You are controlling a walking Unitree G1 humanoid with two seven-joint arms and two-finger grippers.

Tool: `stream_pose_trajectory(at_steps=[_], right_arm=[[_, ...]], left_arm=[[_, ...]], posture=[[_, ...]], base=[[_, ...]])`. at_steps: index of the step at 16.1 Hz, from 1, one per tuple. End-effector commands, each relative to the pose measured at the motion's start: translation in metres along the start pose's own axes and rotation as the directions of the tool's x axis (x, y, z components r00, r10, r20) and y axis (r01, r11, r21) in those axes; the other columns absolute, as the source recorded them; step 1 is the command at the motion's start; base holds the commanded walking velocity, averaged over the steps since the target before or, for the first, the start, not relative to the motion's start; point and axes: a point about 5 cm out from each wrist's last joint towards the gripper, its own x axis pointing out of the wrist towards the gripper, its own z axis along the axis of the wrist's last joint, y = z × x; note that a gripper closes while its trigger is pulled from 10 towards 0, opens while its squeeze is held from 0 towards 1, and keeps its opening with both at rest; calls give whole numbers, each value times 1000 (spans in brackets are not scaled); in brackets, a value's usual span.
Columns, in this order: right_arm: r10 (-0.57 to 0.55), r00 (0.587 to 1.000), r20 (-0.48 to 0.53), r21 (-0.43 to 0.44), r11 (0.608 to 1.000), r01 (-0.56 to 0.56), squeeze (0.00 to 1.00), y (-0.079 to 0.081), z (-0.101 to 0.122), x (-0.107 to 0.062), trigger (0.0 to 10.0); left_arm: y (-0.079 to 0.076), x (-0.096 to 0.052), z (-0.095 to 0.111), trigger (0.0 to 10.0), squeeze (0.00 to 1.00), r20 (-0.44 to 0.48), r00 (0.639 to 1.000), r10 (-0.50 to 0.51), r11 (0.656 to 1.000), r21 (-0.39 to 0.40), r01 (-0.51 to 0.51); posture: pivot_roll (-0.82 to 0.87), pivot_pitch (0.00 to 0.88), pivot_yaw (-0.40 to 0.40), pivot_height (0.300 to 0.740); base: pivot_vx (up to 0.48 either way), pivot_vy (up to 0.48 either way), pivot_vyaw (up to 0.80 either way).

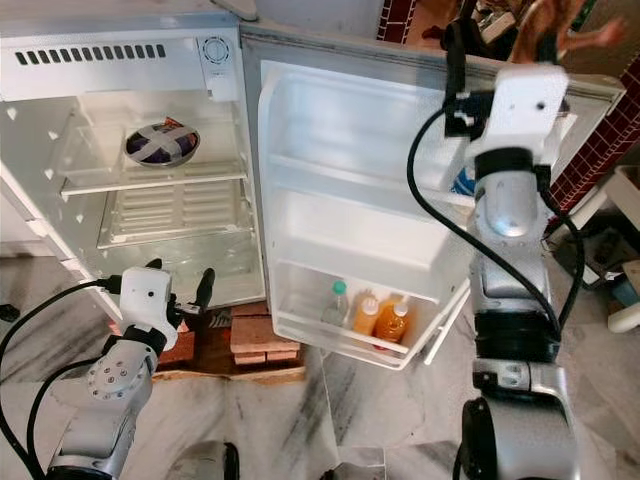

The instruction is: Restocking fridge

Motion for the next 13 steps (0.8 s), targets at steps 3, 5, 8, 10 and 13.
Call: stream_pose_trajectory(at_steps=[3,5,8,10,13], right_arm=[[32,999,-25,67,997,-30,1000,12,2,-28,10000],[158,987,-6,300,942,-149,0,36,13,-36,10000],[385,922,42,375,849,-371,0,63,19,-57,10000],[423,906,-32,427,825,-370,0,67,3,-76,10000],[401,902,-159,431,850,-302,0,61,-22,-97,10000]], left_arm=[[2,1,2,10000,0,2,999,42,999,0,-42],[1,2,2,10000,0,2,999,37,999,3,-37],[1,4,3,10000,0,4,999,34,999,7,-34],[2,6,4,10000,0,5,999,36,999,10,-36],[1,3,3,10000,0,2,999,33,999,11,-33]], posture=[[116,63,-81,740],[113,61,-77,740],[112,53,-73,740],[116,50,-75,740],[119,50,-75,740]], base=[[0,0,0],[0,0,0],[0,0,0],[0,0,0],[-82,0,0]])
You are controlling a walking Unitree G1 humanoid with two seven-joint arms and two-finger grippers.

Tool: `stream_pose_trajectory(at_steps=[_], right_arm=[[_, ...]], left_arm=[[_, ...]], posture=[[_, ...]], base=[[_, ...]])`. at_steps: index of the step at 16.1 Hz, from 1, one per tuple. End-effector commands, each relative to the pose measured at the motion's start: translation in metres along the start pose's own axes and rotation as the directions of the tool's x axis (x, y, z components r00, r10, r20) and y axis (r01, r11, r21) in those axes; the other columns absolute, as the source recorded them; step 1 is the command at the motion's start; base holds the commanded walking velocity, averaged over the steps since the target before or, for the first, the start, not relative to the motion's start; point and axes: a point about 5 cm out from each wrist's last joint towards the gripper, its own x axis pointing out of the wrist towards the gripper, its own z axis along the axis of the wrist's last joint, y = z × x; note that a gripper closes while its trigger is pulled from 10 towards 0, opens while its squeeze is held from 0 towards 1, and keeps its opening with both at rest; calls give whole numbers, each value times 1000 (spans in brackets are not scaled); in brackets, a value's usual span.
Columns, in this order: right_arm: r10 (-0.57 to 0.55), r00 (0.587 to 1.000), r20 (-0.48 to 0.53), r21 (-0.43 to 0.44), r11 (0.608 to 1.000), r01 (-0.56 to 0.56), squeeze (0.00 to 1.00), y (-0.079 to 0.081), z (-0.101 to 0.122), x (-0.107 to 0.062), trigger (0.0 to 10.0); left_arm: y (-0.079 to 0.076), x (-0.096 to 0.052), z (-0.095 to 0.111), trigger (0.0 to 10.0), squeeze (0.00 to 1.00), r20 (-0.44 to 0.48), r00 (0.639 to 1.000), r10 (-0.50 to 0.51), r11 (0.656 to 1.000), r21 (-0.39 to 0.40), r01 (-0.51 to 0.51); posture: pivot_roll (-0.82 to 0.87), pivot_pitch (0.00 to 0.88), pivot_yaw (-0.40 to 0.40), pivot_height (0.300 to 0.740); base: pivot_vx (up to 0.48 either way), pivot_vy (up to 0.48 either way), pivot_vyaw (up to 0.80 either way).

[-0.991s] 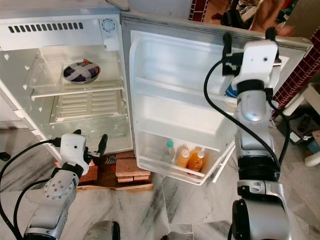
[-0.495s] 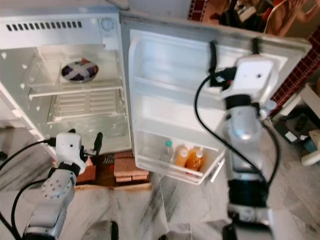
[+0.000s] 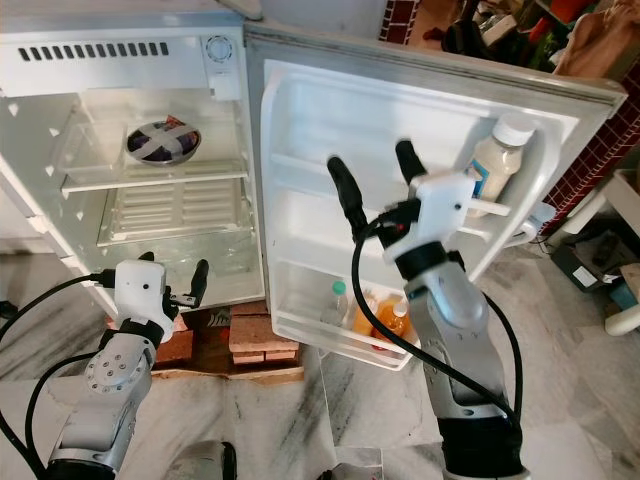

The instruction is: Restocking fridge

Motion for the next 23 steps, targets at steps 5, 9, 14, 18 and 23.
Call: stream_pose_trajectory(at_steps=[5,9,14,18,23], right_arm=[[-169,963,-209,-16,985,169,0,-18,-53,-37,10000],[-201,940,-277,-11,978,206,0,-16,-72,-49,10000],[-201,944,-263,-6,978,206,0,-11,-77,-39,10000],[-156,951,-269,6,986,164,0,-7,-79,-29,10000],[-181,949,-259,-9,983,185,0,-12,-80,-22,10000]], left_arm=[[0,-2,-3,10000,0,-21,1000,-5,1000,20,5],[1,-3,-3,10000,0,-21,1000,-2,1000,26,3],[8,-3,0,10000,0,-7,1000,11,999,51,-10],[11,-9,-2,10000,0,-12,998,65,997,45,-65],[11,-8,-3,10000,0,-16,998,62,997,49,-61]], posture=[[126,57,-77,740],[132,61,-78,740],[203,78,-99,740],[230,79,-136,740],[213,74,-126,740]], base=[[-269,0,0],[-297,0,0],[-54,0,0],[0,0,0],[0,0,0]])
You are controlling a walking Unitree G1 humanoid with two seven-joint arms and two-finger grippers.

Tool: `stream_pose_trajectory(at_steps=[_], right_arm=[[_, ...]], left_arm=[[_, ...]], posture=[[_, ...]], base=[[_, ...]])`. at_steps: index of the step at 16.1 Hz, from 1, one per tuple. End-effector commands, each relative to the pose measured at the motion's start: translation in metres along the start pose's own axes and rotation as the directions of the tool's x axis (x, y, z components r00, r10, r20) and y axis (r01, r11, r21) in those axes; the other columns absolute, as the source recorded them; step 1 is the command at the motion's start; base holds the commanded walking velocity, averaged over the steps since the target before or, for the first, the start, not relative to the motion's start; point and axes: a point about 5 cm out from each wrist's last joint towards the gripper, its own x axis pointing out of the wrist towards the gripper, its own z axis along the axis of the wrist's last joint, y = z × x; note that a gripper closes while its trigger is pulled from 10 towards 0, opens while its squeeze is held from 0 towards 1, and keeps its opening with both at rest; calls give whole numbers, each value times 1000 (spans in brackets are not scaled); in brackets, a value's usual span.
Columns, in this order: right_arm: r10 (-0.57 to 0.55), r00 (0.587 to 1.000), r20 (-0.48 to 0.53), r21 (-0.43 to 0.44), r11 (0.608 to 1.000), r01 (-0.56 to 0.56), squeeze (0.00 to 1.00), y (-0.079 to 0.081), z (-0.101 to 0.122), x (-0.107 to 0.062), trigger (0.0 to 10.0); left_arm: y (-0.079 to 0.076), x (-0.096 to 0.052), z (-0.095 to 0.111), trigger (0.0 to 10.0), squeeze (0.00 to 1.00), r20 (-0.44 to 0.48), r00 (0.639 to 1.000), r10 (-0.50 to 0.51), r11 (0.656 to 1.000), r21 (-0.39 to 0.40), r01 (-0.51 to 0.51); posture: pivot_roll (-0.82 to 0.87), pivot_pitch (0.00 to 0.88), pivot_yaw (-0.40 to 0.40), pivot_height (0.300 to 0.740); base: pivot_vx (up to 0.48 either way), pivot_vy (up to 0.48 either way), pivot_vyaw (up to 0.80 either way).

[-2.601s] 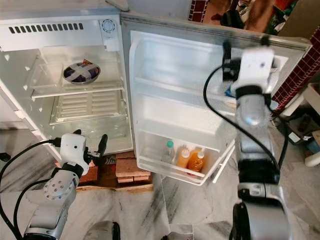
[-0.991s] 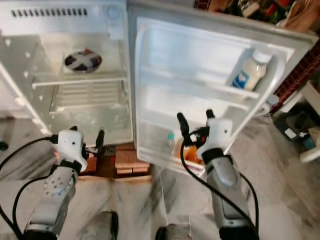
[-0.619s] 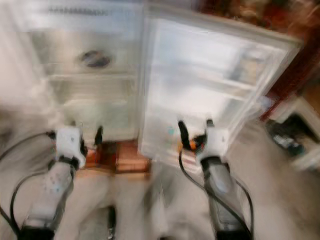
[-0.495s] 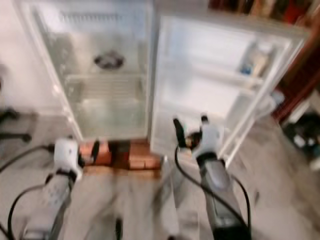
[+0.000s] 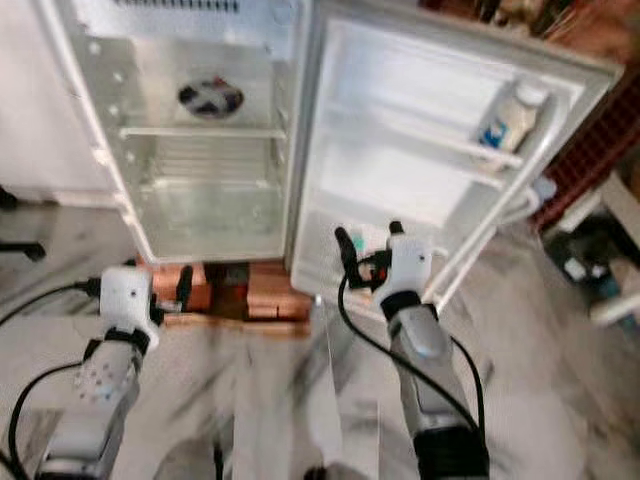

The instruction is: Restocking fridge

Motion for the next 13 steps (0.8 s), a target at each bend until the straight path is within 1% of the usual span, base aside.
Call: stream_pose_trajectory(at_steps=[1,3,7,9,11,13], right_arm=[[-31,999,10,-10,999,31,0,-8,2,0,10000],[-44,999,11,-8,999,44,0,-11,3,0,10000],[-75,997,24,-10,997,75,0,-14,6,2,10000],[-89,996,21,-5,996,89,0,-13,5,1,10000],[-84,996,12,-4,996,84,0,-10,1,-3,10000],[-74,997,1,5,997,74,0,-7,-2,-5,10000]], left_arm=[[-2,1,1,10000,0,-2,1000,-15,1000,10,15],[-4,5,4,10000,0,6,1000,-20,1000,4,20],[-7,4,4,10000,0,5,999,-54,998,17,54],[-5,3,5,10000,0,12,997,-71,997,9,71],[-7,2,2,10000,0,6,996,-84,996,11,84],[-13,0,0,10000,0,-4,994,-106,994,8,106]], posture=[[205,75,-125,740],[170,81,-116,740],[156,94,-103,740],[149,98,-99,740],[149,92,-100,740],[153,87,-106,740]], base=[[0,0,0],[0,0,0],[0,0,0],[0,0,0],[0,-266,0],[0,-336,0]])
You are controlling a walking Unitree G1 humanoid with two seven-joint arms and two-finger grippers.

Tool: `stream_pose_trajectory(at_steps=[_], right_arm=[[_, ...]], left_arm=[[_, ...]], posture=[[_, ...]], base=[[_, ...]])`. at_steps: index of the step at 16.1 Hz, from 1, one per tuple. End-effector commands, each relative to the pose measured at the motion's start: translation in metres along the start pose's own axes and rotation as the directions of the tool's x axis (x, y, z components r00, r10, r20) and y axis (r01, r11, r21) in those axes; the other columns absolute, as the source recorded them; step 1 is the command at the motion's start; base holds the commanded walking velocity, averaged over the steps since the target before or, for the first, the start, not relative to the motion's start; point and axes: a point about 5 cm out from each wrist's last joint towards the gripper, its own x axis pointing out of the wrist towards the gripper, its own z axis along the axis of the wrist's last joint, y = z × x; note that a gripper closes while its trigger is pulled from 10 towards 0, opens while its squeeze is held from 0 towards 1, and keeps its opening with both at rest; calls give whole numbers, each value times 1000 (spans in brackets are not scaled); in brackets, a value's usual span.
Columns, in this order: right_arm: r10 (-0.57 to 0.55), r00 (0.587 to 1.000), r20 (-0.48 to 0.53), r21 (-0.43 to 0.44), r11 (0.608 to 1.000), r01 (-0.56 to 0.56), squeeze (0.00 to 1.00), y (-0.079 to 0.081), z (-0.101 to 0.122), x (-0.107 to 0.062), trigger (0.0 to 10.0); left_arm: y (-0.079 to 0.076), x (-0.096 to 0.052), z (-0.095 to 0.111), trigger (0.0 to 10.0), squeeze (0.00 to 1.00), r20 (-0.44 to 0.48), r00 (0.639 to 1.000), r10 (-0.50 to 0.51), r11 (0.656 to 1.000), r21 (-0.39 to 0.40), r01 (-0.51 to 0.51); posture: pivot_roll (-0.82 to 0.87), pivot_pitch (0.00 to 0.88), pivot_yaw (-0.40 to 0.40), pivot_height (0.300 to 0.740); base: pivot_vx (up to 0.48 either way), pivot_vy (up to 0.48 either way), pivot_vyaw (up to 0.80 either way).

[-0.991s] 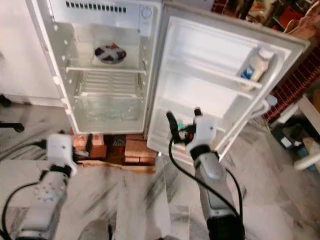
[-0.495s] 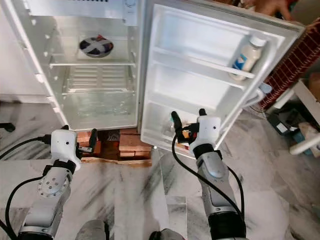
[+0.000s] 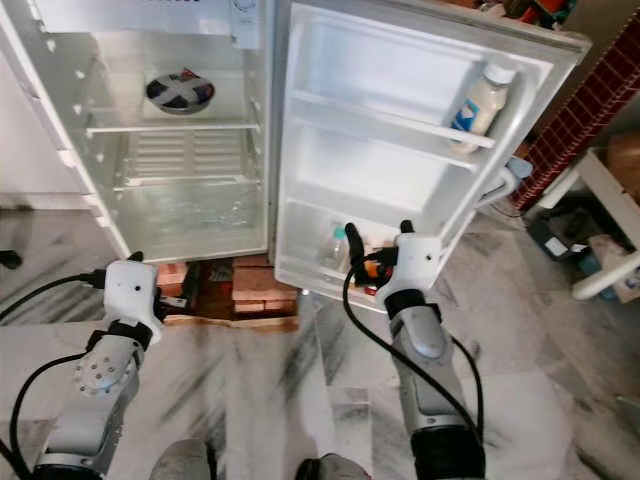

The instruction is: Restocking fridge

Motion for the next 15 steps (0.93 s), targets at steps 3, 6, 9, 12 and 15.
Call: stream_pose_trajectory(at_steps=[3,6,9,12,15], right_arm=[[5,1000,-6,9,1000,-5,0,-4,-3,-3,10000],[41,999,5,29,999,-41,0,-1,0,0,10000],[38,999,3,32,999,-38,0,-4,0,-2,10000],[27,1000,-1,26,999,-27,0,-6,-1,-5,10000],[49,999,-6,19,999,-49,0,-4,-3,-9,10000]], left_arm=[[-11,-4,-6,10000,0,-22,999,-47,999,-6,47],[-5,-1,-6,10000,0,-25,999,-34,999,-1,33],[-5,-2,-8,10000,0,-30,999,-34,999,2,34],[-9,-2,-9,10000,0,-32,998,-49,999,3,49],[-8,0,-8,10000,0,-30,998,-51,999,3,51]], posture=[[158,81,-104,740],[152,80,-99,740],[143,77,-93,740],[134,76,-88,740],[136,80,-86,740]], base=[[0,-396,0],[0,-396,0],[0,-396,0],[0,-398,0],[0,-398,0]])
